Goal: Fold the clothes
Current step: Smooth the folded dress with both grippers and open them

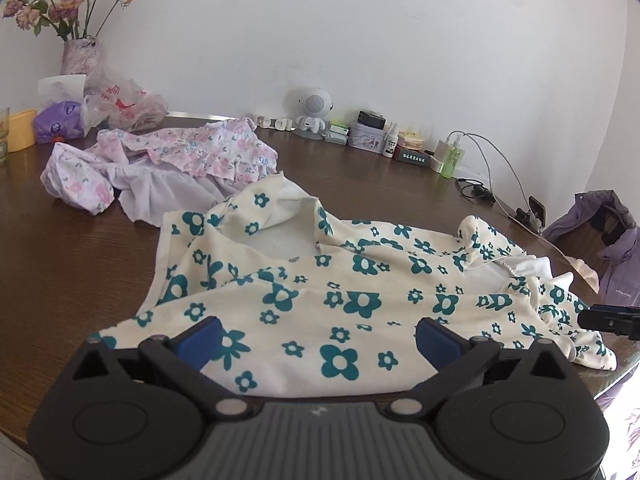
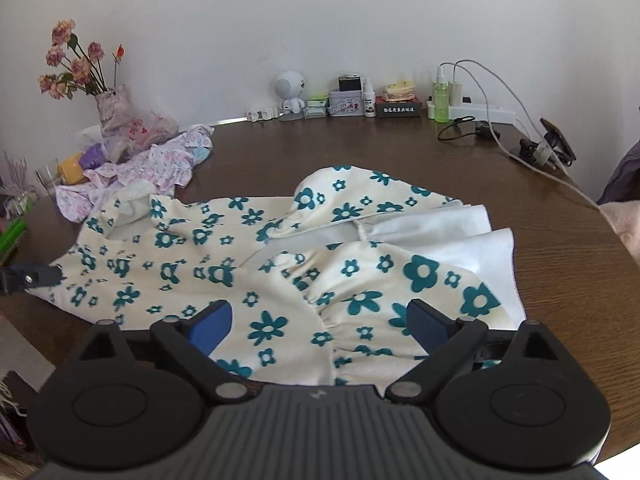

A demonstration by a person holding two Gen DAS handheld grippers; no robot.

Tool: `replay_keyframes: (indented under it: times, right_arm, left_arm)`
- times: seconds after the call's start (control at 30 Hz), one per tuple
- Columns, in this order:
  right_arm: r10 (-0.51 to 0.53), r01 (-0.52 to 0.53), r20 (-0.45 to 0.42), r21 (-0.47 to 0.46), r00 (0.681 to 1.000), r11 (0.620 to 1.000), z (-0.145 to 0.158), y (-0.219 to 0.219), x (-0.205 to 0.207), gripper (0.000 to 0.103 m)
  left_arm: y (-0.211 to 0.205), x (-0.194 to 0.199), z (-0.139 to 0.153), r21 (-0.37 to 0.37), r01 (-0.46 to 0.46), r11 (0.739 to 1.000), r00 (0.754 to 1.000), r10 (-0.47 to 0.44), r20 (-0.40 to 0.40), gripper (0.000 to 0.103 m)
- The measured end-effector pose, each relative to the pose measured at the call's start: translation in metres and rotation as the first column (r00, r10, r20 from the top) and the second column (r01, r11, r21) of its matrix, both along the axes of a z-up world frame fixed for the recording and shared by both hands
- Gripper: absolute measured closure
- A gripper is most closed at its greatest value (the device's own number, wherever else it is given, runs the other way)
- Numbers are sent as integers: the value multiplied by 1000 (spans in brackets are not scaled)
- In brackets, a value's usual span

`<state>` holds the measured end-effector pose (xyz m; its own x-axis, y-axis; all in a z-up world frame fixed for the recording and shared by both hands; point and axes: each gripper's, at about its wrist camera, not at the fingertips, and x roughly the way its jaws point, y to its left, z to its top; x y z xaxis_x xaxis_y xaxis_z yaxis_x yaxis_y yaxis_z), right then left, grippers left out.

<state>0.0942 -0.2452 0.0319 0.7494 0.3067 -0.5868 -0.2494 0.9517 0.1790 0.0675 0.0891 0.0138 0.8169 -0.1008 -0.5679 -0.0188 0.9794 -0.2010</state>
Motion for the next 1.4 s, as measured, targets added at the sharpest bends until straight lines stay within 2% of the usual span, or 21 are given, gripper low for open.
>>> replay_keyframes:
  times: [0.07, 0.13, 0.23, 0.83, 1.4]
  right_arm:
    - [8, -7, -3, 28, 1000, 1000, 0, 3, -5, 3]
    - [1, -1, 0, 4, 1000, 1000, -2, 7, -7, 1]
    - [-10, 9, -6, -28, 1000, 1000, -5, 11, -9, 1]
    - [-62, 61, -23, -34, 998, 998, -6, 3, -20, 1]
    - [-144, 142, -69, -32, 987, 989, -14, -19, -6, 1]
  left_arm:
    - [-1, -1, -2, 5, -11, 1000, 1000, 11, -12, 0]
    - [0, -3, -3, -5, -17, 1000, 1000, 17, -11, 0]
    - [1, -6, -3, -18, -25, 1000, 1000, 25, -9, 0]
    - [3, -17, -2, -35, -48, 998, 999, 48, 7, 0]
    - [0, 6, -7, -48, -29, 998, 999, 28, -25, 0]
